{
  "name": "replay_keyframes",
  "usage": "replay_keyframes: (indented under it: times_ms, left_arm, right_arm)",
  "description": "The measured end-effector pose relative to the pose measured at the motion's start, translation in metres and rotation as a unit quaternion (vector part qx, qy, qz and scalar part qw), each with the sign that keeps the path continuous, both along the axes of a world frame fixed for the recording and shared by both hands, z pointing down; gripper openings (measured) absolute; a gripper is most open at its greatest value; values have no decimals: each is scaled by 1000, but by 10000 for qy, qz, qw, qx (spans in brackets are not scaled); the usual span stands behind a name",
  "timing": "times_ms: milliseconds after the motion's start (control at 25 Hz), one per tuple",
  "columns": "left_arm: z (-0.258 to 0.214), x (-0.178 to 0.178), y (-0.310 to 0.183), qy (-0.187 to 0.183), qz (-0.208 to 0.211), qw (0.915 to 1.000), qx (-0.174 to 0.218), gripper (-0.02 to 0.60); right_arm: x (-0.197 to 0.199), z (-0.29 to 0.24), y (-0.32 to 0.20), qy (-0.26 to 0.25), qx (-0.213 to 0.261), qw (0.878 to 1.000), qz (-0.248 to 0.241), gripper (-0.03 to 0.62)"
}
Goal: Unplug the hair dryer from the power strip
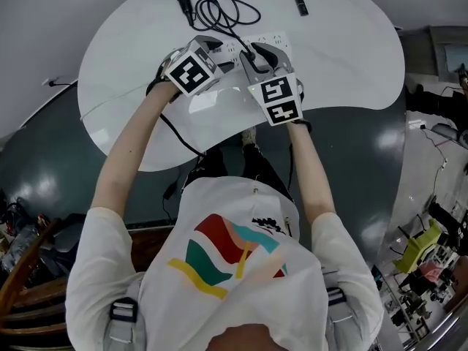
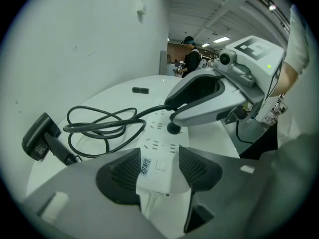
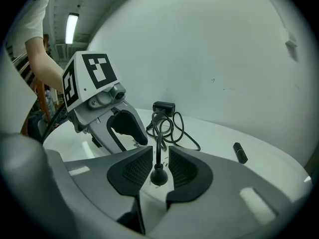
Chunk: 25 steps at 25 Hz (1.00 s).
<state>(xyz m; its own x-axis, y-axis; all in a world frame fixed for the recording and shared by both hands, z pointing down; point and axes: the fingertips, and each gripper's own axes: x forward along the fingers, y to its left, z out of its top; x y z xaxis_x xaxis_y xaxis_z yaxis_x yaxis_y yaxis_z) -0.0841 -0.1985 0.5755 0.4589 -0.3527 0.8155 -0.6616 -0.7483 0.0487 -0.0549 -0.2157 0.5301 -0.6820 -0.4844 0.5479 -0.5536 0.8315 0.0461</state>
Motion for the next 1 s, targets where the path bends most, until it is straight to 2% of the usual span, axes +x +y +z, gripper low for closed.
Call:
replay_keyframes:
  times_ms: [80,240,400,840,880,920,1000]
  left_arm:
    - [0,0,-1,62,-35,10000,17,225]
    - [-1,-3,-5,34,-39,10000,0,195]
    - [1,-3,-4,-100,47,9998,-144,192]
    - [0,0,-2,-357,337,9985,-236,189]
    - [0,-1,-3,-384,359,9984,-193,172]
    - [-1,-1,-4,-422,370,9983,-124,122]
    - [0,-1,-4,-470,379,9981,-77,111]
  right_arm:
    - [-2,8,0,68,-31,10000,-47,89]
    - [-7,23,-1,151,-74,9998,-62,83]
    - [-6,21,-4,-76,-169,9998,58,75]
    - [-7,21,-1,-27,-176,9998,-95,72]
    - [-7,21,-1,-31,-183,9998,-97,74]
    - [-7,21,-1,-35,-186,9998,-103,74]
    - [-8,21,0,-40,-172,9998,-134,74]
